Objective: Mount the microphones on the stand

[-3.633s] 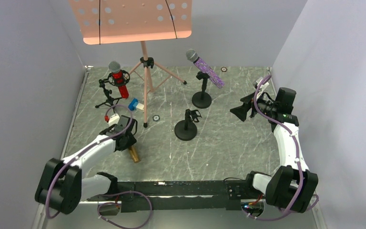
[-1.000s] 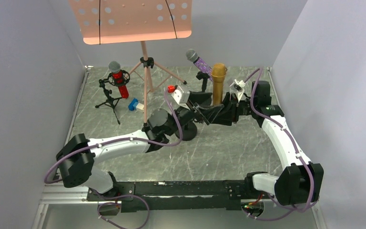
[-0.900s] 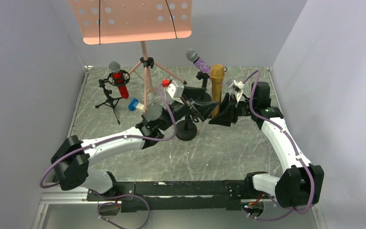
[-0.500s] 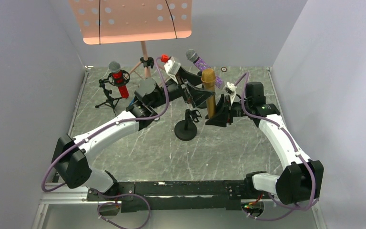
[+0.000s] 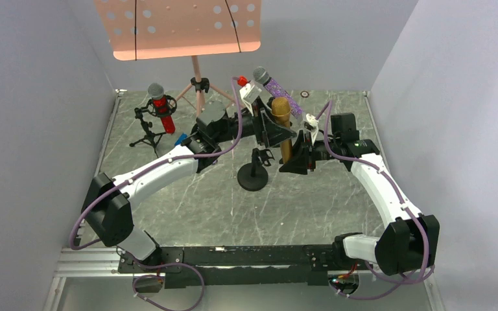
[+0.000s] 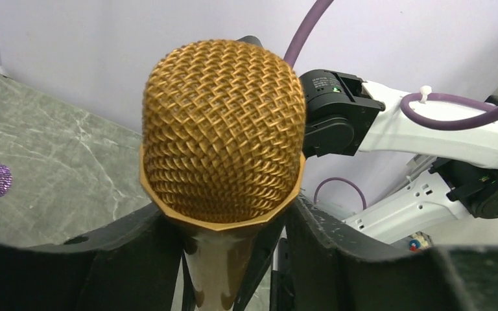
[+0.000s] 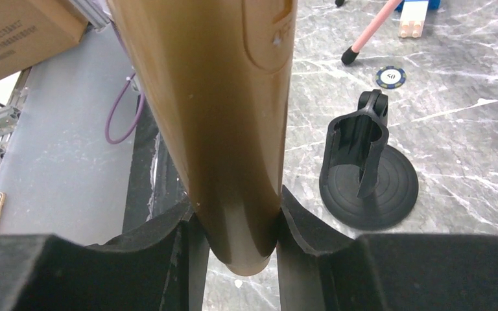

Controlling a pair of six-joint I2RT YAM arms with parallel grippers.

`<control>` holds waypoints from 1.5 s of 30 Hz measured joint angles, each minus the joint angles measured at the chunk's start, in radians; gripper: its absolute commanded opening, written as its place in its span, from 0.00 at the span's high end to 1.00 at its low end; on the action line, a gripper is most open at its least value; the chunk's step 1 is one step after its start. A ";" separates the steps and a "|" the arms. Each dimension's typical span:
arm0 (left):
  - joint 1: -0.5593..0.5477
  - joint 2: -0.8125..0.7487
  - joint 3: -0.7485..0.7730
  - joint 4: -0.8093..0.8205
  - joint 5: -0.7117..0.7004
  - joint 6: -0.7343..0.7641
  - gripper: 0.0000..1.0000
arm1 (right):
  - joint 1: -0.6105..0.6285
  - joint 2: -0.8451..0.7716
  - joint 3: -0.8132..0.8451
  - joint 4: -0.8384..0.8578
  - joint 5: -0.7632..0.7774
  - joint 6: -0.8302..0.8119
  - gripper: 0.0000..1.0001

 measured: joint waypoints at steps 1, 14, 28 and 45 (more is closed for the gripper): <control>0.000 0.001 0.002 -0.005 -0.001 0.001 0.59 | 0.002 0.002 0.003 -0.006 0.000 -0.009 0.98; 0.008 -0.029 -0.035 -0.015 -0.016 0.045 1.00 | 0.013 0.020 0.037 -0.104 0.009 -0.097 0.02; 0.012 -0.682 -0.372 -0.151 -0.316 0.241 1.00 | -0.045 -0.092 0.062 -0.121 0.114 -0.219 0.20; 0.013 -0.747 -0.559 -0.140 -0.525 0.376 1.00 | 0.178 -0.010 0.002 0.153 0.326 -0.101 1.00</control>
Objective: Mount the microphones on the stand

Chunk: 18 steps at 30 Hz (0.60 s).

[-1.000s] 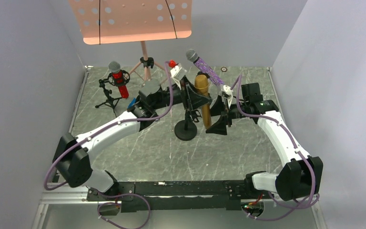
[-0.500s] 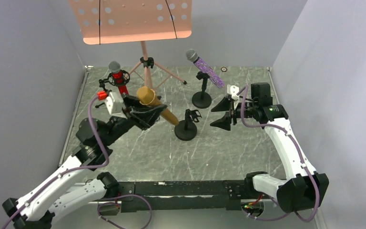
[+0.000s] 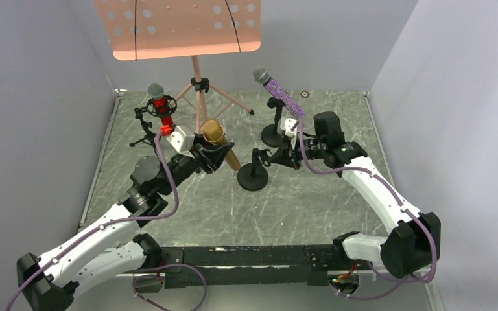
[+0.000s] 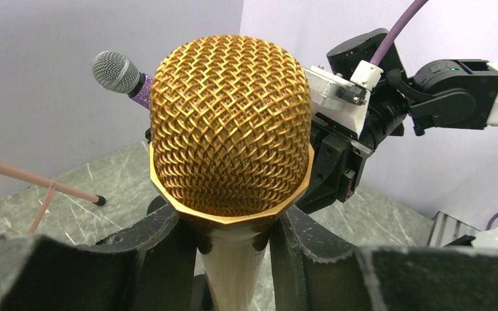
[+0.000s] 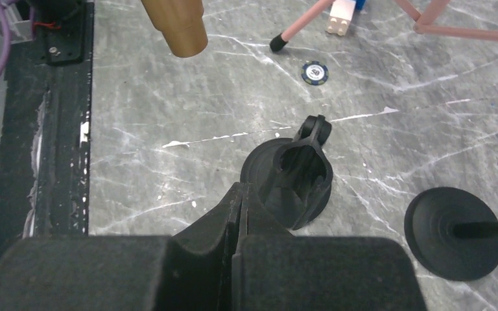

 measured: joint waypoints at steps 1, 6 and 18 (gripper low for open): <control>0.000 0.014 0.000 0.013 0.000 0.005 1.00 | 0.006 0.002 -0.006 0.017 0.019 0.015 1.00; 0.000 0.079 0.002 0.079 0.000 0.017 1.00 | 0.011 0.005 -0.031 0.074 0.090 0.063 1.00; 0.020 0.250 0.094 0.214 0.032 0.033 1.00 | 0.010 0.006 -0.109 0.161 0.142 0.119 1.00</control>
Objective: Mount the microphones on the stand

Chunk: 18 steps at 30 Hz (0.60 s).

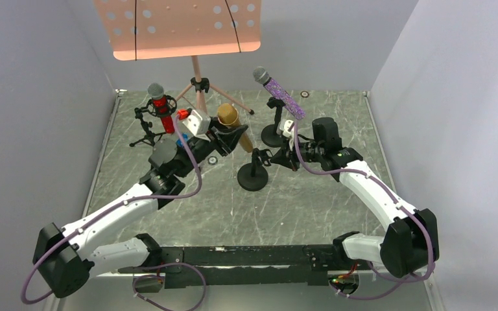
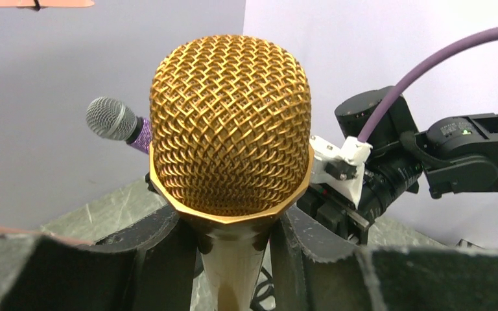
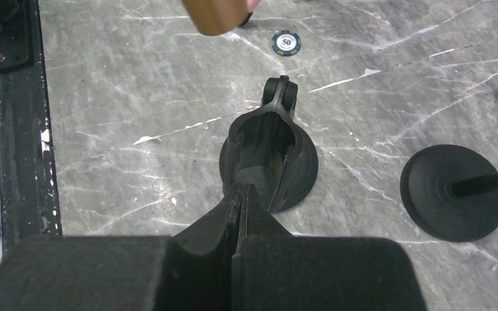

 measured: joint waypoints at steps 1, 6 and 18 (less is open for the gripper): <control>0.002 0.019 0.011 0.015 0.007 -0.001 1.00 | 0.000 0.001 -0.001 0.005 0.003 0.003 1.00; 0.013 0.107 0.047 0.086 0.041 -0.026 1.00 | 0.000 0.004 -0.002 0.035 0.010 0.017 0.98; 0.022 0.205 0.054 0.175 0.105 -0.114 1.00 | 0.001 0.012 -0.039 0.079 0.011 0.037 0.78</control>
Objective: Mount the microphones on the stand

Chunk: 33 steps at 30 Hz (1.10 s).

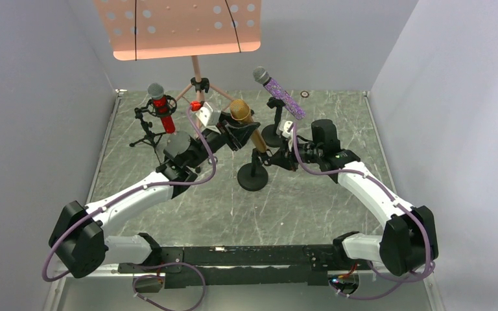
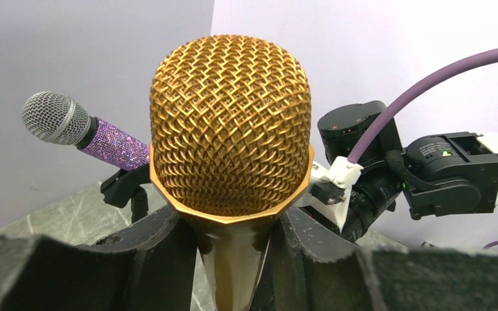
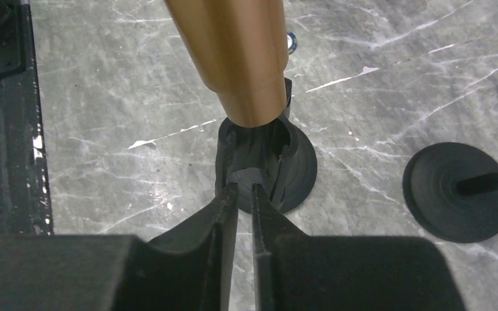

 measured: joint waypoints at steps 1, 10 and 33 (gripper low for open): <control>0.000 0.001 0.000 0.004 0.002 -0.003 1.00 | 0.000 0.002 -0.002 0.005 -0.001 0.002 0.75; 0.007 0.018 0.000 0.027 0.011 -0.026 1.00 | 0.001 0.003 -0.016 0.034 -0.002 0.010 0.70; 0.098 0.109 -0.001 0.122 0.116 -0.211 1.00 | 0.001 0.003 -0.020 0.042 -0.003 0.006 0.64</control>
